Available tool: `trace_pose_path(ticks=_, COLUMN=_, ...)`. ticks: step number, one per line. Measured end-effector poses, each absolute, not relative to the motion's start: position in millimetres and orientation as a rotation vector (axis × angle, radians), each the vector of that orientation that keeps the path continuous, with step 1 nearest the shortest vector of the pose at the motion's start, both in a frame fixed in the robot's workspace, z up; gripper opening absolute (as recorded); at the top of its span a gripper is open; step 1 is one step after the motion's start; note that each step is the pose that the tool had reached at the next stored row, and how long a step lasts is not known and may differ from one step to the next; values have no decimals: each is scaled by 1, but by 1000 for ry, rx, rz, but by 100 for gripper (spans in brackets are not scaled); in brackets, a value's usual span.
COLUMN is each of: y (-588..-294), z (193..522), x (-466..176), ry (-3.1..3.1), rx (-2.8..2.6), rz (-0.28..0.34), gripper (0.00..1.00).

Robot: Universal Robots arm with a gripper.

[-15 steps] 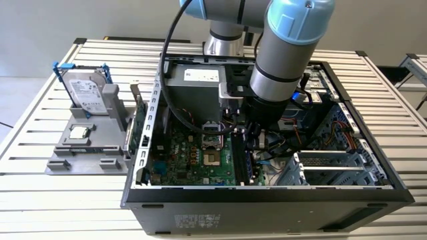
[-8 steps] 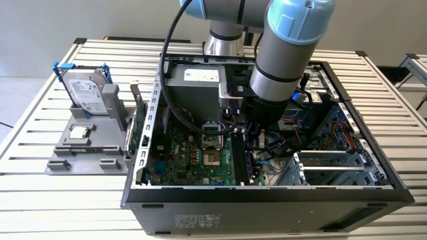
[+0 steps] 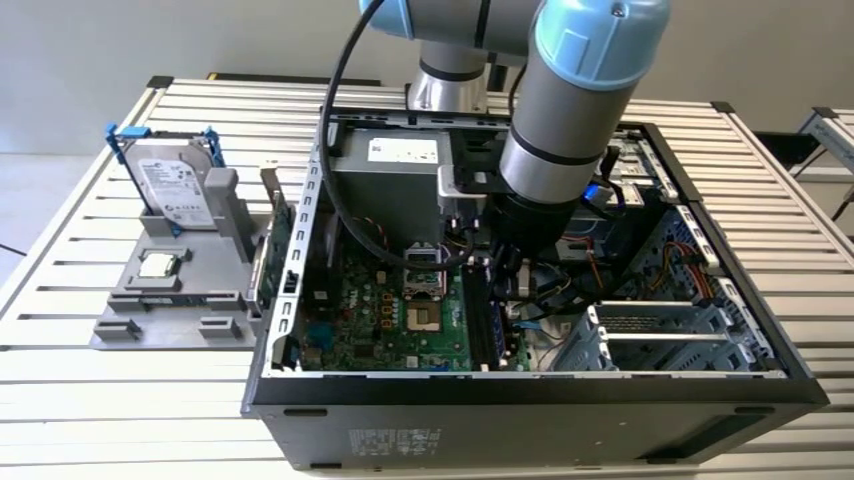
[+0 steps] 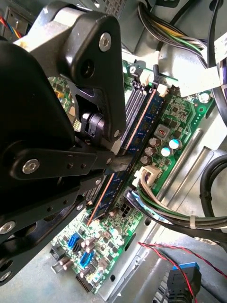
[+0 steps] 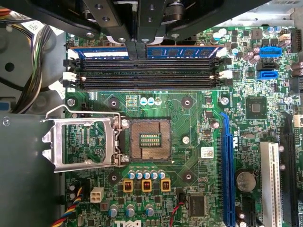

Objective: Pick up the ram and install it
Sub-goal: 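Press down the ram until it locks into place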

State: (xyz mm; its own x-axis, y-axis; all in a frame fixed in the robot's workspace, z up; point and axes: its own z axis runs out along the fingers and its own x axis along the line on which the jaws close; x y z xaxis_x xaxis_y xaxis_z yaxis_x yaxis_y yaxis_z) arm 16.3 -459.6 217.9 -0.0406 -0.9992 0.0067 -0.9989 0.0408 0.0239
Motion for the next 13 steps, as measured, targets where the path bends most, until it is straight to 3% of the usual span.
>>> trace_pose_path(ticks=13, y=-460, z=245, x=16, ry=-2251, rx=2162, rz=-21, gripper=0)
